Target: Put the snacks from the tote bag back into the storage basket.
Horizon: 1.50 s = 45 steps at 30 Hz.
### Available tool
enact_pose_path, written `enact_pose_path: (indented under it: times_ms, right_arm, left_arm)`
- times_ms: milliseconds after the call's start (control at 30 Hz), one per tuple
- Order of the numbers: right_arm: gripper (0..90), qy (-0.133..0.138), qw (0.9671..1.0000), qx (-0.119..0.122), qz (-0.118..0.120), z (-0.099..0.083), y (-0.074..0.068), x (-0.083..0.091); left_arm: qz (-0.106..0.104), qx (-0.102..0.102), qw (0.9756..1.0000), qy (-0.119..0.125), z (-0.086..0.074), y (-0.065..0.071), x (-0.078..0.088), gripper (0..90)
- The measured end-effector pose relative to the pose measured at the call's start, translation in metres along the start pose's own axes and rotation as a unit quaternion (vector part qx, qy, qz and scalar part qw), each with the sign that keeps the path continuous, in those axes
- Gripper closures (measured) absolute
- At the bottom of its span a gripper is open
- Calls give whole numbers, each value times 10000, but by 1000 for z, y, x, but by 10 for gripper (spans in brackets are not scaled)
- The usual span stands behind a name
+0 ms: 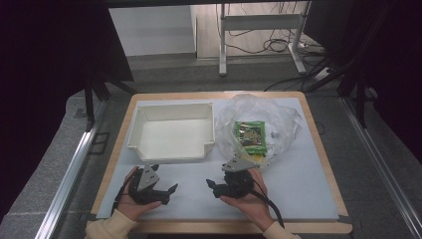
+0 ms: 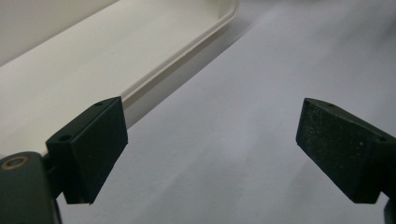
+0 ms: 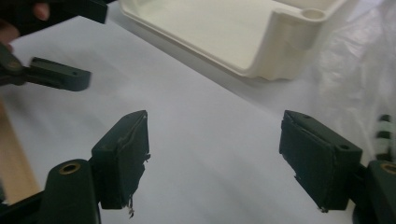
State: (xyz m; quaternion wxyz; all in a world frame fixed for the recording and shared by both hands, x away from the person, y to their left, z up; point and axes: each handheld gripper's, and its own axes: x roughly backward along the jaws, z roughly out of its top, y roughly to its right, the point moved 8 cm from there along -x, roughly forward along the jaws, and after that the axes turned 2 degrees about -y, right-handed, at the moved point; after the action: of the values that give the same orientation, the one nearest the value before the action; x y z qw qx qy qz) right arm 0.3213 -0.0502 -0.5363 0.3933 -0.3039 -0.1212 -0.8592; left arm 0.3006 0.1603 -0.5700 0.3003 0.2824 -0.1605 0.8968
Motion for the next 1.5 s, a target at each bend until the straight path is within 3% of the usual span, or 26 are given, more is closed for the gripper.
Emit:
enact_pose_path:
  times_ms: [133, 233, 333, 800, 1000, 1133, 1367, 1500]
  right_arm:
    - [254, -121, 9998, 5, -177, -2, 8, 1]
    - [259, -101, 9998, 10, -143, 0, 8, 3]
    - [258, -249, 9996, 42, -140, 3, 13, 3]
    - [200, -102, 9999, 66, 43, 36, 22, 16]
    - [181, 52, 9999, -68, 107, 47, 27, 24]
    - [177, 143, 9997, -142, 100, 56, 37, 28]
    - [138, 131, 9997, -215, -53, 63, 51, 32]
    - [127, 329, 9993, -142, -87, 71, 58, 40]
  left_arm:
    - [26, -31, 10000, 3, 0, 0, 0, 89]
    - [67, -8, 10000, 33, 1, 1, 1, 90]
    - [69, -9, 10000, 51, 2, 2, 2, 89]
    - [75, 23, 10000, 26, 3, 0, 3, 94]
    - [74, 8, 10000, -15, 4, 1, -1, 94]
    - [61, -78, 9999, -109, 2, 1, -2, 93]
    - [78, -18, 9999, -94, 2, 0, -2, 93]
    - [80, -39, 9999, -134, 3, 0, -4, 92]
